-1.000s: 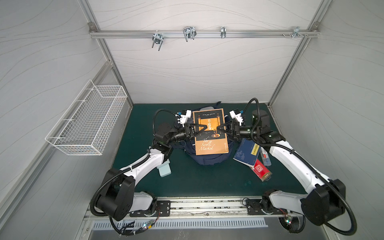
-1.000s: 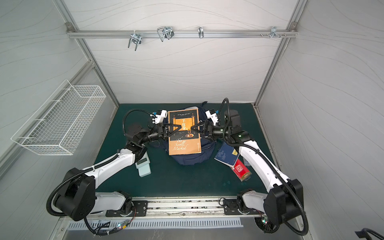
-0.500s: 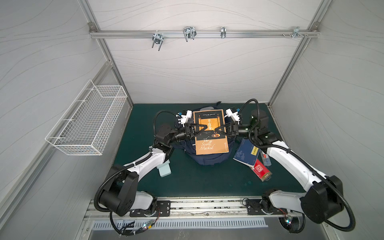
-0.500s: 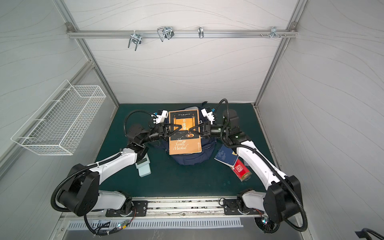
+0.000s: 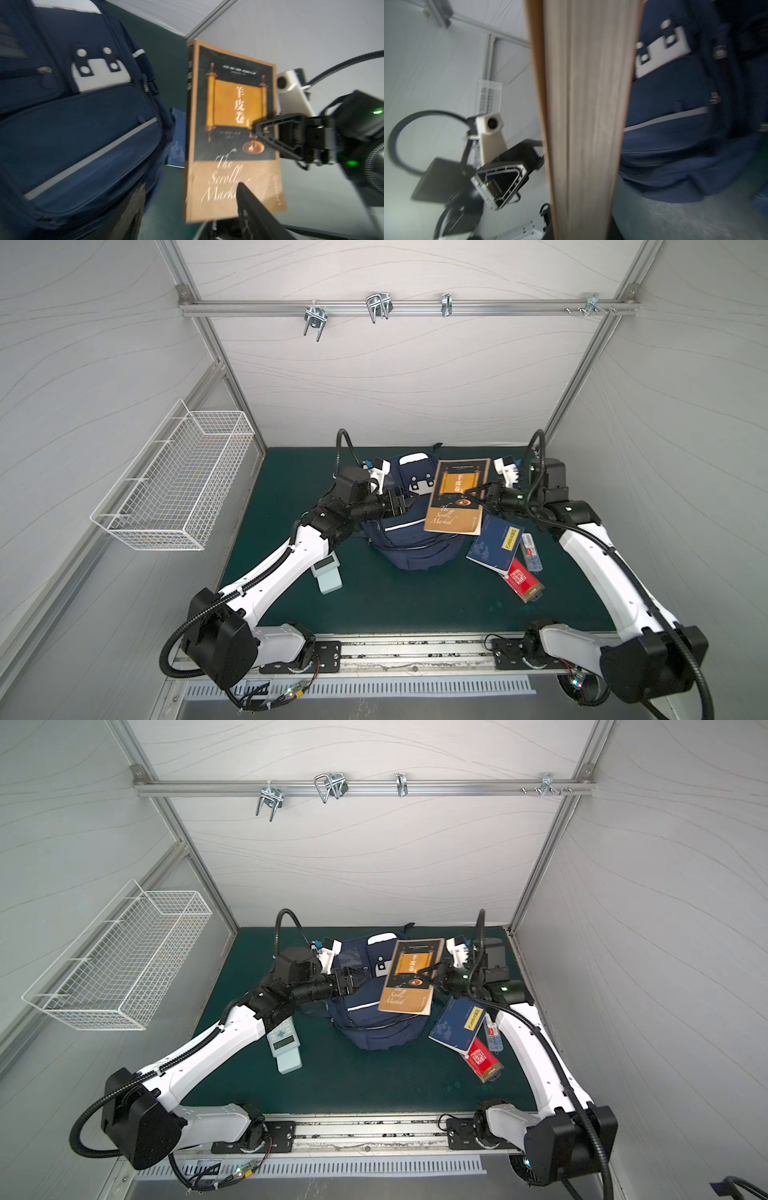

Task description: Pack the student bag

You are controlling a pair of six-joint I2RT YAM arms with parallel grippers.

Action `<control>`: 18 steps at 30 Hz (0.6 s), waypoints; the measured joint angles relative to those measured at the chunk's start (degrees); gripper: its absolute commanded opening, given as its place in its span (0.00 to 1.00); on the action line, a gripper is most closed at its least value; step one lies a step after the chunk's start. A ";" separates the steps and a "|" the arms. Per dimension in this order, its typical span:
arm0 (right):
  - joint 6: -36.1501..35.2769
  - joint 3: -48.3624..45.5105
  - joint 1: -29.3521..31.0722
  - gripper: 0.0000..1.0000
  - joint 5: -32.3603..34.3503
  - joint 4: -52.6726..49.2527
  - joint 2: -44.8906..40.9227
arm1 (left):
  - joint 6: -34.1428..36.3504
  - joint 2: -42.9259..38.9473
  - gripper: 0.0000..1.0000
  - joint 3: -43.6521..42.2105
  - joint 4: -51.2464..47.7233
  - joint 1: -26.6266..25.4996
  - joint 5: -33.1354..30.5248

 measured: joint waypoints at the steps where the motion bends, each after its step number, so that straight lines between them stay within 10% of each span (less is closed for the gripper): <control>1: -1.03 0.17 -1.92 0.00 2.36 -2.56 -0.31 | 2.54 1.20 0.70 1.20 -2.93 -1.07 -2.23; 11: -4.72 -6.49 -10.47 0.00 10.58 -16.68 -2.86 | 19.98 18.36 0.65 6.58 -20.22 -15.34 -12.46; 18: -6.40 -7.21 -10.47 0.00 10.32 -18.56 -6.62 | 23.41 24.46 0.51 13.51 -22.36 -15.41 -14.38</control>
